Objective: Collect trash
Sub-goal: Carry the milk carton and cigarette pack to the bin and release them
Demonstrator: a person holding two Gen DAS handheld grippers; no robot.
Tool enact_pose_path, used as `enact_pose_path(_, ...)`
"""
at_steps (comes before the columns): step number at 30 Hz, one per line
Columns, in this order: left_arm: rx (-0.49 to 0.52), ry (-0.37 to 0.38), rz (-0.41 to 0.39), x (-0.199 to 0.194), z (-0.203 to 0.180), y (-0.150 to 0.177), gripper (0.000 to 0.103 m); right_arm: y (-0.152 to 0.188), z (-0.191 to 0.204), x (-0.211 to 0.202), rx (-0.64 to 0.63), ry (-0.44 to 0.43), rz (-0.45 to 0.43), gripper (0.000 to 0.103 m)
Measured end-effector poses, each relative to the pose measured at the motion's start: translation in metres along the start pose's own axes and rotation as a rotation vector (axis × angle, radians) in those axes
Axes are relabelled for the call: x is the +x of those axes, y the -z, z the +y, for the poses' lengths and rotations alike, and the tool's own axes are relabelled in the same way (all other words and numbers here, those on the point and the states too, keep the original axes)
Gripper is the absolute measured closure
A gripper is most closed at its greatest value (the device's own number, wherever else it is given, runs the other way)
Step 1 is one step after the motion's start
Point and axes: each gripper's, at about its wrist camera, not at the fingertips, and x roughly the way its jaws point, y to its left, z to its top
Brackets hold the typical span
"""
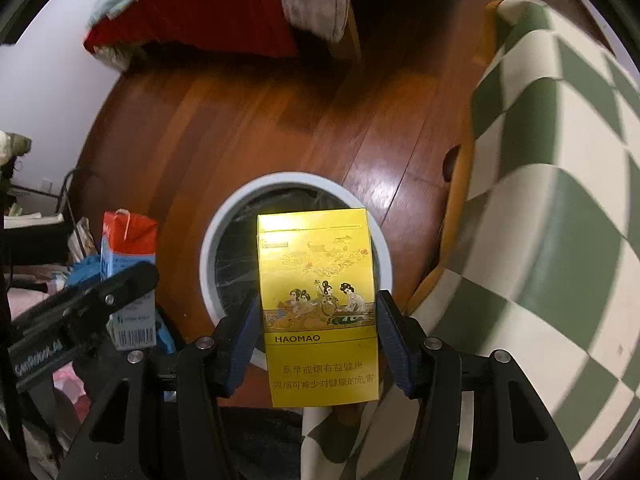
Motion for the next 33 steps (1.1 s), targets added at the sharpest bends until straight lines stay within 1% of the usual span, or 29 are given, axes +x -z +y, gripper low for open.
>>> enact_pose_path(1,-0.018,-0.007,-0.005,0.001,0.006,0.003,0.011,-0.003,0.0,0.006,0.0,0.003,0.009,0.044)
enact_pose_path(5,-0.049,-0.05,-0.012,0.0,0.021,0.01,0.009,-0.014,0.002,0.029,-0.003,0.001,0.066,0.043)
enact_pose_path(6,-0.056,-0.063,-0.023,-0.003,0.024,0.012,0.007,-0.016,0.002,0.035,-0.004,0.003,0.082,0.03)
enact_pose_path(7,-0.058,-0.082,-0.038,-0.006,0.026,0.012,0.007,-0.017,0.003,0.039,-0.009,-0.003,0.094,0.013)
enact_pose_path(8,-0.059,-0.098,-0.06,-0.01,0.028,0.014,0.007,-0.02,0.004,0.042,-0.015,-0.007,0.099,0.008)
enact_pose_path(10,-0.051,-0.149,-0.113,-0.022,0.028,0.018,0.007,-0.018,0.008,0.043,-0.024,0.002,0.106,0.004)
enact_pose_path(11,-0.045,-0.183,-0.132,-0.027,0.028,0.02,0.007,-0.017,0.013,0.045,-0.025,0.01,0.108,0.004)
enact_pose_path(13,-0.035,-0.223,-0.154,-0.032,0.028,0.022,0.007,-0.014,0.019,0.042,-0.034,0.019,0.103,0.004)
enact_pose_path(16,-0.021,-0.249,-0.177,-0.042,0.025,0.032,0.007,-0.004,0.027,0.034,-0.06,0.081,0.093,0.004)
enact_pose_path(18,-0.011,-0.267,-0.186,-0.049,0.022,0.039,0.007,0.002,0.03,0.026,-0.074,0.102,0.083,0.004)
enact_pose_path(20,0.006,-0.263,-0.186,-0.054,0.018,0.047,0.007,0.012,0.032,0.014,-0.079,0.123,0.065,0.004)
enact_pose_path(25,0.043,-0.288,-0.194,-0.067,0.005,0.067,0.007,0.042,0.034,-0.016,-0.094,0.143,0.022,0.004)
enact_pose_path(33,0.086,-0.3,-0.232,-0.099,-0.013,0.087,0.007,0.073,0.026,-0.062,-0.085,0.124,-0.053,0.004)
